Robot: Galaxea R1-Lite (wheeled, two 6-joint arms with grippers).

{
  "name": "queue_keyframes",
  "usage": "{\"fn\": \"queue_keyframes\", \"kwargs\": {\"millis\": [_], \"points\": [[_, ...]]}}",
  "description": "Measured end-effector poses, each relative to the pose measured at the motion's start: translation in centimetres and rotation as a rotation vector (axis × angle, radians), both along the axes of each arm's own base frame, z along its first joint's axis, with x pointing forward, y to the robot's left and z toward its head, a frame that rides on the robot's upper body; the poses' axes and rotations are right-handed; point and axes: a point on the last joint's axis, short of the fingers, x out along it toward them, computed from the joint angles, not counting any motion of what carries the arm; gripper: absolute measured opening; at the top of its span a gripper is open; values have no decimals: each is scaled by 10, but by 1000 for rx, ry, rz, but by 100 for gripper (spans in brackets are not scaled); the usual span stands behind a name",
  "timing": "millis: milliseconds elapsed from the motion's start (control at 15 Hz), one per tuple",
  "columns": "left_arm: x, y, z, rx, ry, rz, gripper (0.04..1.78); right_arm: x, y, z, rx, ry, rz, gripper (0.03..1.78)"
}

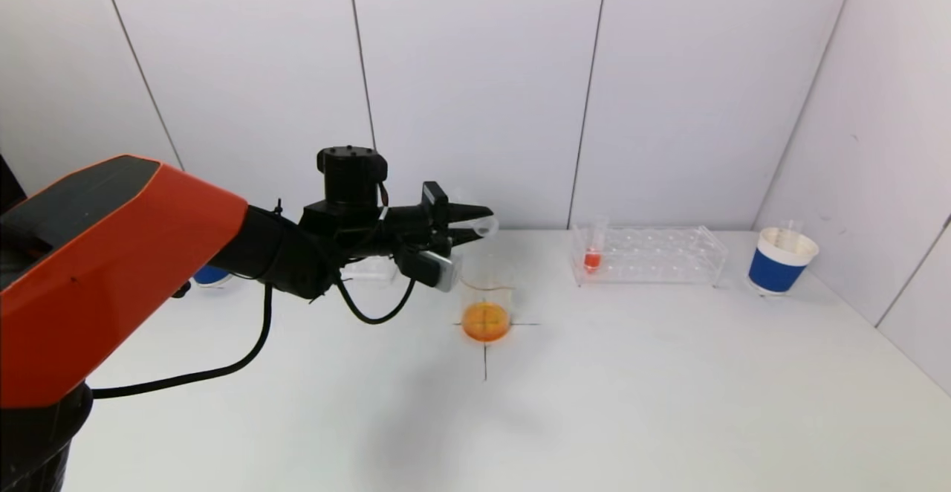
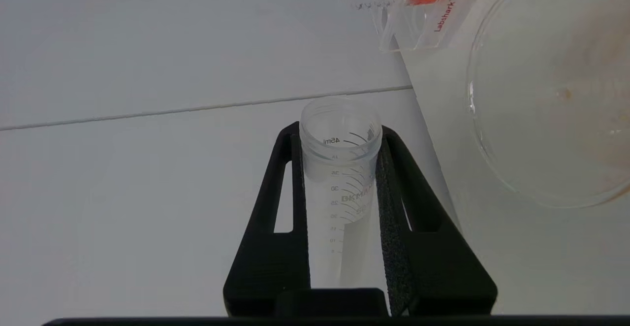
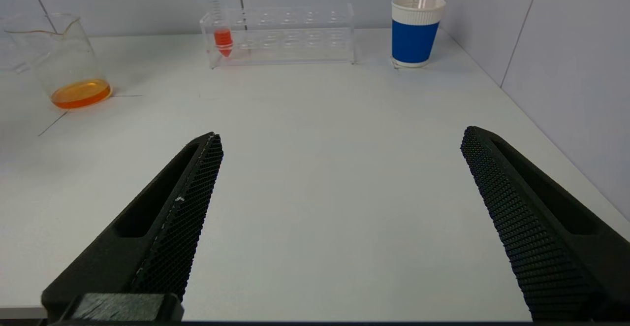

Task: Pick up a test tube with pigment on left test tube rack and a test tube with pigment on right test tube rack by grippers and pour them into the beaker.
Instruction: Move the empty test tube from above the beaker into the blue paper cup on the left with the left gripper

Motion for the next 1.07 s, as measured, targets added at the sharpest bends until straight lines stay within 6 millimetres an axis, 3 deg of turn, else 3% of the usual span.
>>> {"fn": "queue_keyframes", "kwargs": {"millis": [533, 1067], "points": [[0, -7, 18, -210, 271, 146, 43, 0, 0, 0, 0, 1, 0, 176], [-9, -13, 68, -670, 508, 431, 43, 0, 0, 0, 0, 0, 0, 176]]}}
